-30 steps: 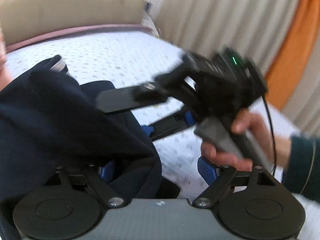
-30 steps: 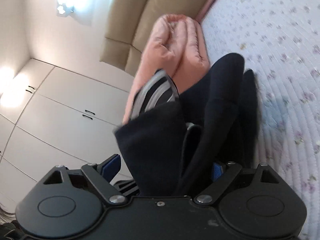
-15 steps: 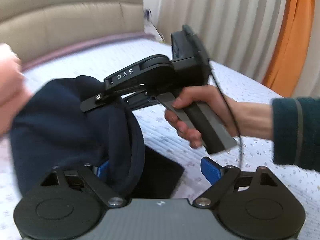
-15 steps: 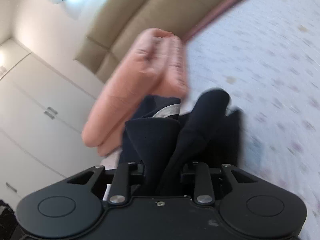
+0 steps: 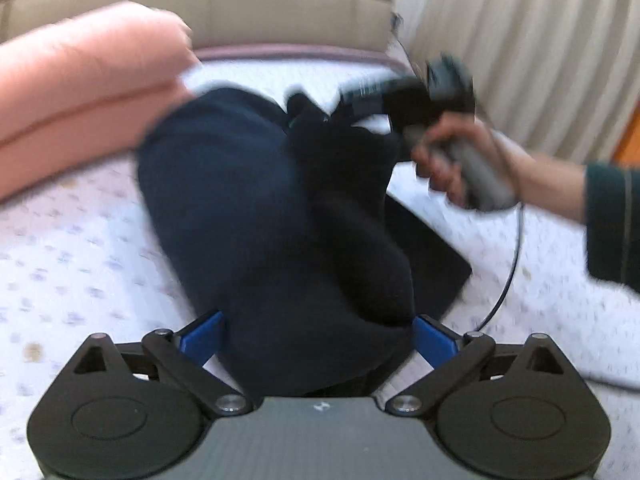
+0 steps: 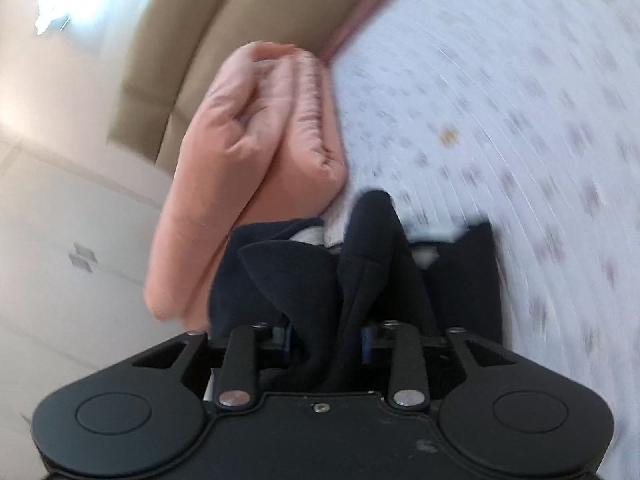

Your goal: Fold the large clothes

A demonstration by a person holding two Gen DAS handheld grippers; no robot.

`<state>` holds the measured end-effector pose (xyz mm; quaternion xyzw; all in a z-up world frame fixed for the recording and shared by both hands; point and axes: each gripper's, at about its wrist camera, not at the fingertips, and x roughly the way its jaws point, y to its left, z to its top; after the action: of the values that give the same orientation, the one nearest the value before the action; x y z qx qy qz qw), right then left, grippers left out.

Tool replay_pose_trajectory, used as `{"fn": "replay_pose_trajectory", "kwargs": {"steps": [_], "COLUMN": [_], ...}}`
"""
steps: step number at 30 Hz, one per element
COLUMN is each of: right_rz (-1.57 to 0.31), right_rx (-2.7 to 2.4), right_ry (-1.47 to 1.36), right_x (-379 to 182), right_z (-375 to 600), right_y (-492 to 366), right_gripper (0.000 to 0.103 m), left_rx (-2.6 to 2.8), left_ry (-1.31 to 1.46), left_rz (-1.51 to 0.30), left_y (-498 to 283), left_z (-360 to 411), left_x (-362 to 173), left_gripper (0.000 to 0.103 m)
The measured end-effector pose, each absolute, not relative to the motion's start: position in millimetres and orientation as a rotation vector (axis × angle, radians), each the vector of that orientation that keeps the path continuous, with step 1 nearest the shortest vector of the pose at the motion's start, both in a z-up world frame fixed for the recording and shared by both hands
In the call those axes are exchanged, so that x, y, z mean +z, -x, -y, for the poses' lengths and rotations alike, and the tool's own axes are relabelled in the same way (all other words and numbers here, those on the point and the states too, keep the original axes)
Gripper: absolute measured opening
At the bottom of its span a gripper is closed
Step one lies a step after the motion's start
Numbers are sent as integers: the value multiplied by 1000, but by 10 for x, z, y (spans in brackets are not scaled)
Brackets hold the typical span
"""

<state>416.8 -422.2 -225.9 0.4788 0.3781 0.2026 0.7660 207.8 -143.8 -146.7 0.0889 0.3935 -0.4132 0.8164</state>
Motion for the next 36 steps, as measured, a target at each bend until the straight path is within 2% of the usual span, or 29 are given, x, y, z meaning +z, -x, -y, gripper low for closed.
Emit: {"fn": "replay_pose_trajectory", "kwargs": {"steps": [1,2,3,6,8,9,10,11,15,16,17,18,20,22,24,26,27,28,29,30,31,34,36], "right_rz": [-877,-941,-1005,-1133,-1174,-1203,-1227,-1187,-875,-859,-903,-966,-1084,-1071,-1089,-1183,-1231,-1235,-1178,-1087,-1016,-692,-709], "right_rx": [449,461,449,450,437,430,438,412,487,459,426,397,338,341,409,479,461,428,410,422,428,494,440], "right_ry": [-1119,-1165,-1176,-950,-797,-737,-664,-612,-550,-495,-481,-495,-616,-814,-1008,-1094,-1044,-976,-941,-942,-918,-573,-433], "right_x": [-2267,-2278,-2252,-1940,-1759,-1714,-1669,-1592,-1272,-1338,-1472,-1628,-1906,-1978,-2047,-2135,-2136,-2118,-2067,-1978,-1864,-1367,-1454], "right_z": [4233,4229,4208,3967,3767,3690,3614,3601,3798,3862,3914,3963,4139,4323,4423,4409,4378,4344,4320,4296,4280,4193,4157], "right_y": [-4186,-4189,-4177,-4060,-3986,-3960,-3915,-3829,-3511,-3460,-3483,-3519,-3555,-3427,-3265,-3097,-2998,-2914,-2818,-2715,-2640,-2355,-2298], "right_gripper": [56,80,96,101,101,93,77,29,23,23,27,44,67,79,103,103,93,79,19,13,13,10,10], "left_rx": [-855,-832,-821,-805,-799,-797,-791,-784,-722,-724,-720,-719,-729,-741,-766,-752,-743,-733,-726,-723,-717,-703,-702], "left_ry": [-229,-278,-322,-414,-426,-402,-374,-349,-308,-270,-243,-236,-270,-319,-337,-334,-312,-291,-274,-266,-269,-266,-205], "left_rz": [-813,-795,-782,-739,-737,-746,-756,-767,-847,-886,-920,-943,-921,-868,-834,-836,-837,-839,-840,-840,-839,-859,-896], "left_y": [-2173,-2134,-2093,-2016,-1983,-2018,-2056,-2075,-2179,-2223,-2252,-2260,-2195,-2107,-2048,-2070,-2095,-2091,-2100,-2094,-2087,-2052,-2078], "left_z": [1565,1611,1657,1746,1726,1690,1649,1601,1494,1477,1475,1490,1533,1566,1583,1597,1586,1577,1562,1541,1521,1431,1361], "left_x": [-1560,-1614,-1648,-1701,-1727,-1734,-1742,-1741,-1860,-1914,-1961,-2000,-2013,-1984,-1959,-1980,-1987,-1983,-1980,-1976,-1974,-1999,-2018], "left_gripper": [103,103,103,103,103,103,103,102,99,98,96,95,89,84,83,81,80,78,75,73,71,73,74]}}
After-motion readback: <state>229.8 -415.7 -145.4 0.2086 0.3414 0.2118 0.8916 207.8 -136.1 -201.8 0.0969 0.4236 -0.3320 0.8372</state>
